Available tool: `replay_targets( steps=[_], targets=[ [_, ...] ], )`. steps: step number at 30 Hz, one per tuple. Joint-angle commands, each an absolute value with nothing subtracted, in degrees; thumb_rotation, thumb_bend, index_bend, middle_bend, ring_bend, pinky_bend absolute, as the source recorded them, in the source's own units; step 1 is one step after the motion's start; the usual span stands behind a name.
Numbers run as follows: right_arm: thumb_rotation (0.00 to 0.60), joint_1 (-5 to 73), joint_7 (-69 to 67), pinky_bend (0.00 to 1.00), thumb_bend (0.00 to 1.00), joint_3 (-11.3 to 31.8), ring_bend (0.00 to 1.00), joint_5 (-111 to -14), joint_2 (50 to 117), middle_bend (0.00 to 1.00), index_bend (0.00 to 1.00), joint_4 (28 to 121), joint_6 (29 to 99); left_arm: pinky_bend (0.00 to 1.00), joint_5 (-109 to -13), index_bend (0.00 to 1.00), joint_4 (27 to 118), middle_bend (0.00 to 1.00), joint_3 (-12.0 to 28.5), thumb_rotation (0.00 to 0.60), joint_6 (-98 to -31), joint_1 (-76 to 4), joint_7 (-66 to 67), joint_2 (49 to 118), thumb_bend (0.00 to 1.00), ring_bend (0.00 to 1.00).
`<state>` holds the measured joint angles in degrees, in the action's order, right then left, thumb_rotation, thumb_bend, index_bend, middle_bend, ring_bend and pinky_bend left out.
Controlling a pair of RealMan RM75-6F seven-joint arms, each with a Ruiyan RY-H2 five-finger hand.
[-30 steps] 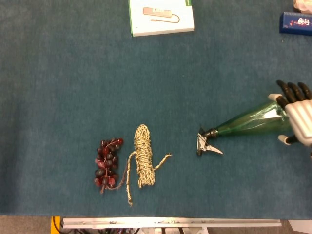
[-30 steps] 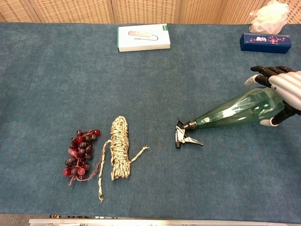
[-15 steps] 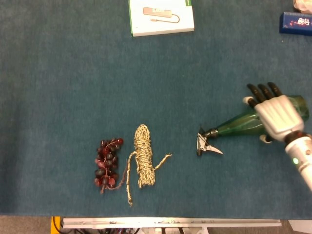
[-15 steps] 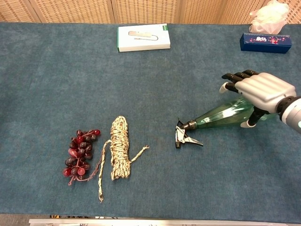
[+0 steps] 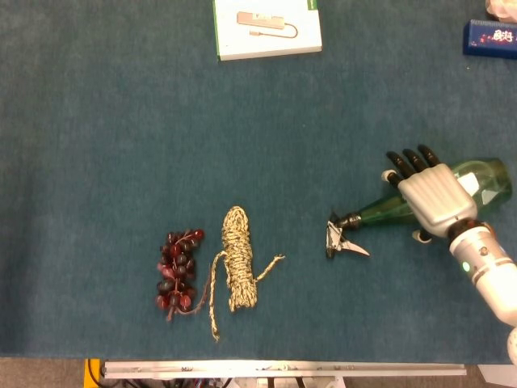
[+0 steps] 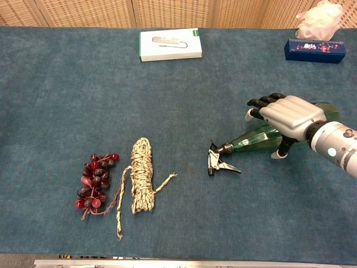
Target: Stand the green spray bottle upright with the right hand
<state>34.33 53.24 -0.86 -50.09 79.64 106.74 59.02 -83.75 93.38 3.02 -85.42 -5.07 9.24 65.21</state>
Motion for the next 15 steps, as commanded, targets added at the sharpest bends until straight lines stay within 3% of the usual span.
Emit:
replay_targets(
  steps=[1, 9, 15],
  targets=[
    [0.6, 34.72, 53.12, 0.07, 0.0, -1.1, 0.0, -49.63, 80.04, 0.1, 0.22, 106.37, 59.46, 0.34, -83.76, 0.0, 93.41, 0.0, 2.99, 0.6, -85.44, -5.04, 9.25, 65.2, 0.9, 0.0],
    [0.6, 35.61, 52.58, 0.28, 0.04, -1.7, 0.04, -49.47, 81.05, 0.19, 0.22, 105.35, 60.55, 0.34, -83.74, 0.0, 93.38, 0.0, 3.02, 0.6, -85.43, -5.06, 9.26, 65.21, 0.9, 0.0],
    [0.6, 36.39, 52.97, 0.31, 0.05, -2.41, 0.09, -48.3, 81.43, 0.24, 0.23, 105.1, 60.83, 0.34, -83.76, 0.0, 93.4, 0.0, 2.99, 0.6, -85.44, -5.04, 9.26, 65.19, 0.9, 0.0]
  ],
)
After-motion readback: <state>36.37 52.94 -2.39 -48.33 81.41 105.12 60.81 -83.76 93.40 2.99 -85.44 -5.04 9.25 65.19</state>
